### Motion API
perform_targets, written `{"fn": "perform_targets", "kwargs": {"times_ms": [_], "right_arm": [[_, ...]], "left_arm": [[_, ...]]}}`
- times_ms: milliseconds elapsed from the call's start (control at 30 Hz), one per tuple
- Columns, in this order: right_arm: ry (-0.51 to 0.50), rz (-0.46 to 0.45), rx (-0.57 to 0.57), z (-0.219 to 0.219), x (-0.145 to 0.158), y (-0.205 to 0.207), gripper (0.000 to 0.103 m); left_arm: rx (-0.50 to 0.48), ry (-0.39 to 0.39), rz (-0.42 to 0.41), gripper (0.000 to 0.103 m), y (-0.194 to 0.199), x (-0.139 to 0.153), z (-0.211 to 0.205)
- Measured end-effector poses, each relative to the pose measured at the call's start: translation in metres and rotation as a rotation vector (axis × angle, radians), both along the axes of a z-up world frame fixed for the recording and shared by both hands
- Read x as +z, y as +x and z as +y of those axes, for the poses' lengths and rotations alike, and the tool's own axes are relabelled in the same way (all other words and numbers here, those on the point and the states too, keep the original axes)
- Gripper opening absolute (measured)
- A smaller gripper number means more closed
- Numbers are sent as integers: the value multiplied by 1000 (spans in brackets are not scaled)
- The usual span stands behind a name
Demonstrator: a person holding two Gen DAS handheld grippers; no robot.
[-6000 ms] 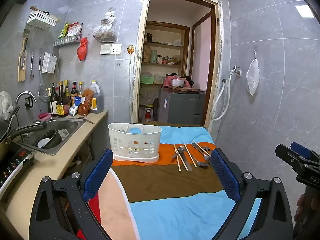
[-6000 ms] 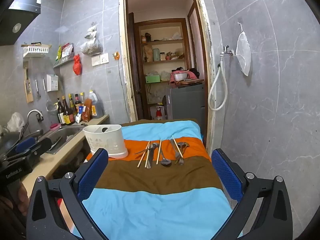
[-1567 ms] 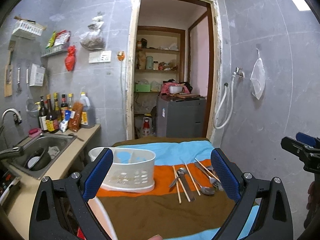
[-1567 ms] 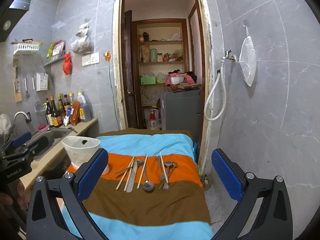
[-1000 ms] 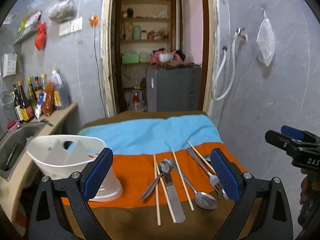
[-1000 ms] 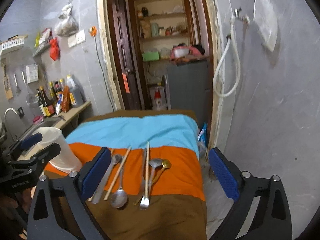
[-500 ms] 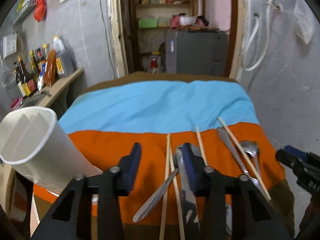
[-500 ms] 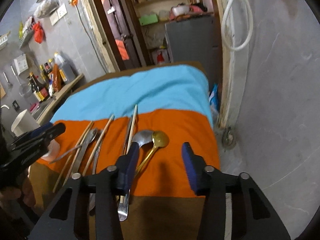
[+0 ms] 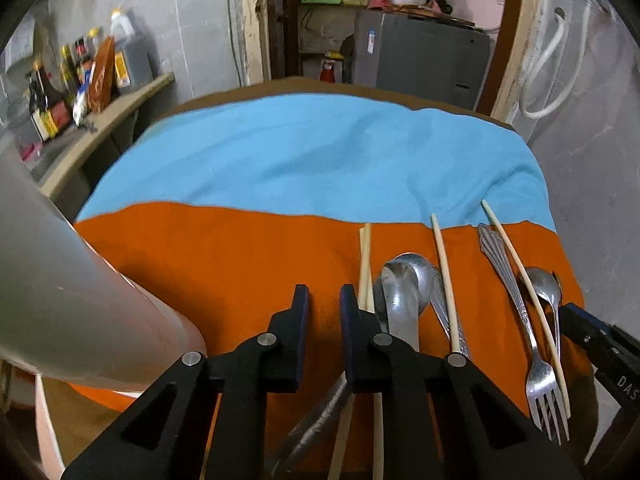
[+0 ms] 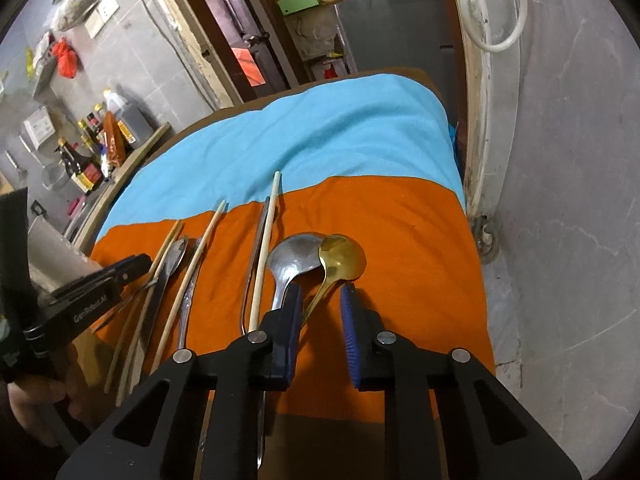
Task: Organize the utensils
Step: 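Lower the left tool over a chopstick while the right tool lowers over the gold spoon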
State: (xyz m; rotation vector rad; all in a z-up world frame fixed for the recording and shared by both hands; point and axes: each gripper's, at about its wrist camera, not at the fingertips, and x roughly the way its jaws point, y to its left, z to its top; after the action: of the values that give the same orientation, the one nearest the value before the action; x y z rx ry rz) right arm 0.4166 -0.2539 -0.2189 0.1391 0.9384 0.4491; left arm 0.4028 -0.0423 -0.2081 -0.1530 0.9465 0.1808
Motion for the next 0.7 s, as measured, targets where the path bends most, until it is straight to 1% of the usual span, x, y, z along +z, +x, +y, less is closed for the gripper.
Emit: {"fn": "perform_targets", "kwargs": {"times_ms": [200, 333, 400, 500, 533, 567, 600, 633, 700], "right_arm": [[16, 3, -19, 1, -3, 4, 16], [24, 0, -22, 0, -4, 4, 16], [27, -1, -23, 0, -4, 4, 16], [28, -1, -23, 1, -4, 4, 16], [29, 0, -23, 1, -4, 4, 16], [29, 0, -23, 1, -4, 4, 16], [29, 0, -24, 1, -4, 4, 16], [29, 0, -23, 1, -4, 4, 16], [29, 0, -23, 1, -4, 4, 16]], "left_arm": [[-2, -42, 2, 12, 0, 3, 3], [9, -127, -31, 12, -4, 8, 9], [4, -141, -47, 12, -6, 11, 8], [-17, -145, -61, 12, -7, 17, 5], [-22, -133, -60, 12, -6, 18, 3], [-25, -117, -52, 12, -4, 17, 2], [-27, -89, -26, 12, -2, 15, -1], [-28, -79, -6, 12, 0, 13, -1], [-30, -75, -2, 12, 2, 12, -1]]}}
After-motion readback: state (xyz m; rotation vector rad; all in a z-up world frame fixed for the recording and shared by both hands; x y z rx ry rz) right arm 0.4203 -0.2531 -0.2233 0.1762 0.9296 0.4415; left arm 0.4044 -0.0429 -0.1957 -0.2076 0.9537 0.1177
